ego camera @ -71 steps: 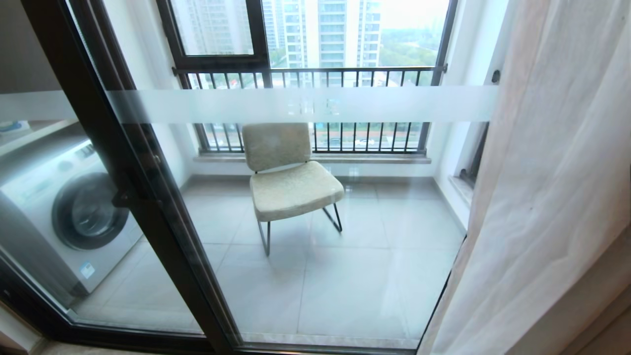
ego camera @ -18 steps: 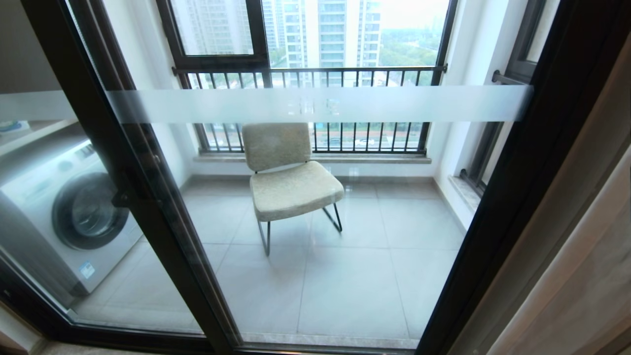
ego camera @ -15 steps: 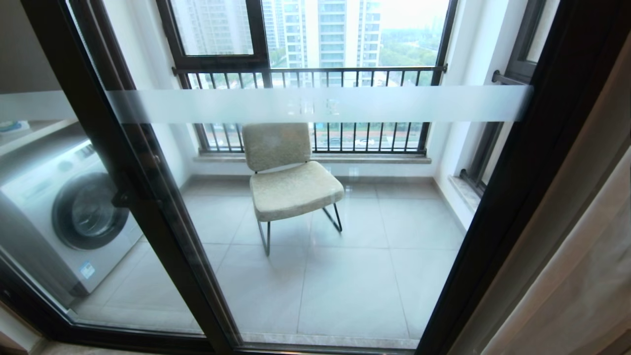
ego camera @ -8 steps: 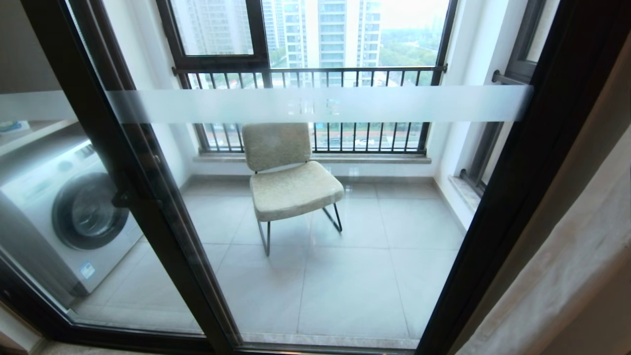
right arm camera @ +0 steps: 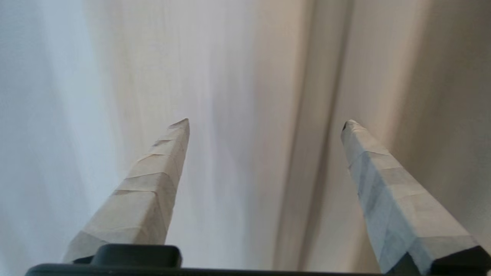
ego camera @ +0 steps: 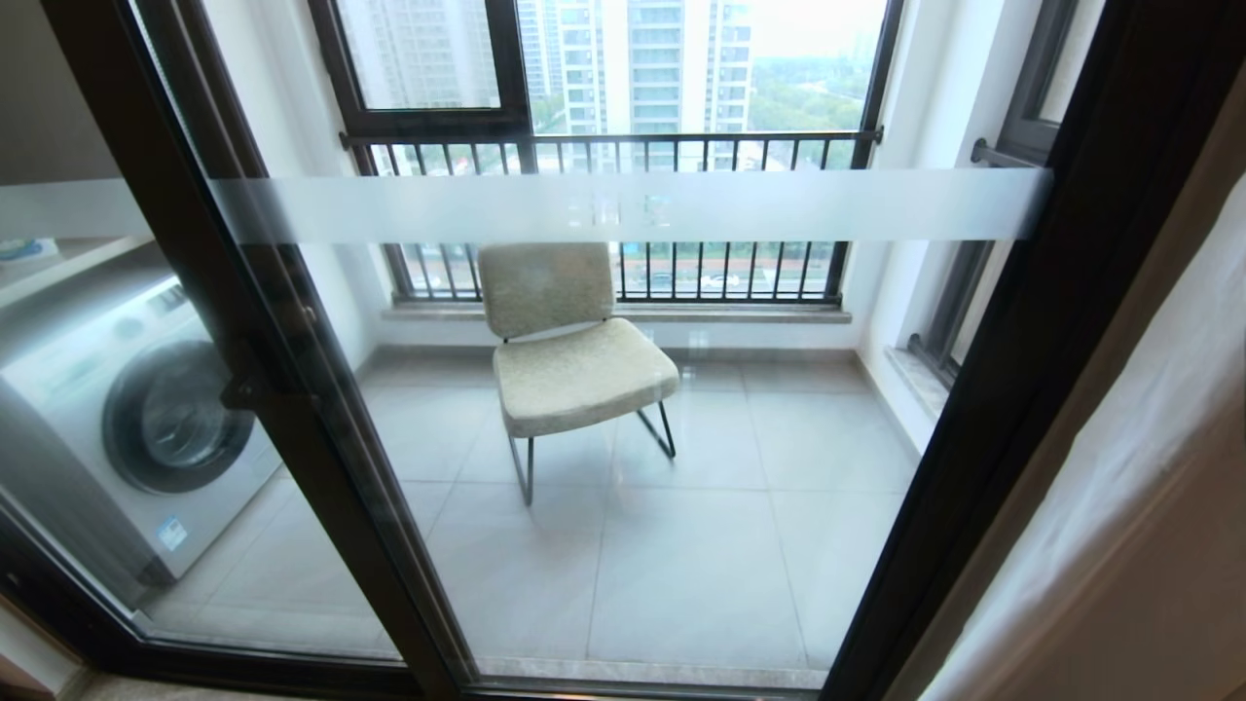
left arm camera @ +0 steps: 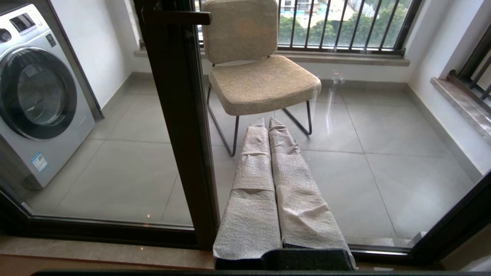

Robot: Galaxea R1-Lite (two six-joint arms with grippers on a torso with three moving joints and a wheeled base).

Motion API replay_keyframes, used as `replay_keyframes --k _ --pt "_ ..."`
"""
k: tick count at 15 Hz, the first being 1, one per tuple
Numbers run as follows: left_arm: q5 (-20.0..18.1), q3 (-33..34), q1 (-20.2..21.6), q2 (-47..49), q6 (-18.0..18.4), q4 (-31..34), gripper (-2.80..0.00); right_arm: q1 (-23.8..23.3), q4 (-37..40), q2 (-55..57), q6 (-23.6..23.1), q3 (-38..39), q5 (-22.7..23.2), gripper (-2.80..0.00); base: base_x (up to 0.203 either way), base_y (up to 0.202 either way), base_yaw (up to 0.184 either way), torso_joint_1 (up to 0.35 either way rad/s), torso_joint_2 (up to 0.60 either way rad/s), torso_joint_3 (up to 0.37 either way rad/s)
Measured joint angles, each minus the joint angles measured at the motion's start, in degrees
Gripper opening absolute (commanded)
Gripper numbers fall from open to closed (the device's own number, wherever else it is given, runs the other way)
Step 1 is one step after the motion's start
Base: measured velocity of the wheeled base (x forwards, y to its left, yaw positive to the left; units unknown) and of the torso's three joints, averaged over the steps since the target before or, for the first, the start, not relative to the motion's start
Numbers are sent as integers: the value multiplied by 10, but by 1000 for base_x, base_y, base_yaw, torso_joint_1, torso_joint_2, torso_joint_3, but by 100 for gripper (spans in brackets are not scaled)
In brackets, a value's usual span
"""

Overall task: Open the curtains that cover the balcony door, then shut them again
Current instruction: Close the inner curtains on both sides

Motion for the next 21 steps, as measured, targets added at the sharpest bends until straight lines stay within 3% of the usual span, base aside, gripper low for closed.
replay_keyframes --k 9,14,17,18,21 --pt "0 0 0 0 0 0 -280 8 -9 -242 3 251 -4 0 0 0 0 0 0 0" --pt "0 0 0 0 0 0 -280 83 -8 -298 -4 295 -22 0 0 0 0 0 0 0" --pt "0 0 0 0 0 0 -280 159 -9 -317 -30 308 -76 0 0 0 0 0 0 0" --pt "0 0 0 0 0 0 -280 189 -9 -323 -43 311 -100 -280 0 0 0 0 0 0" --pt "0 0 0 0 0 0 -280 268 -10 -341 -69 316 -142 -280 0 0 0 0 0 0"
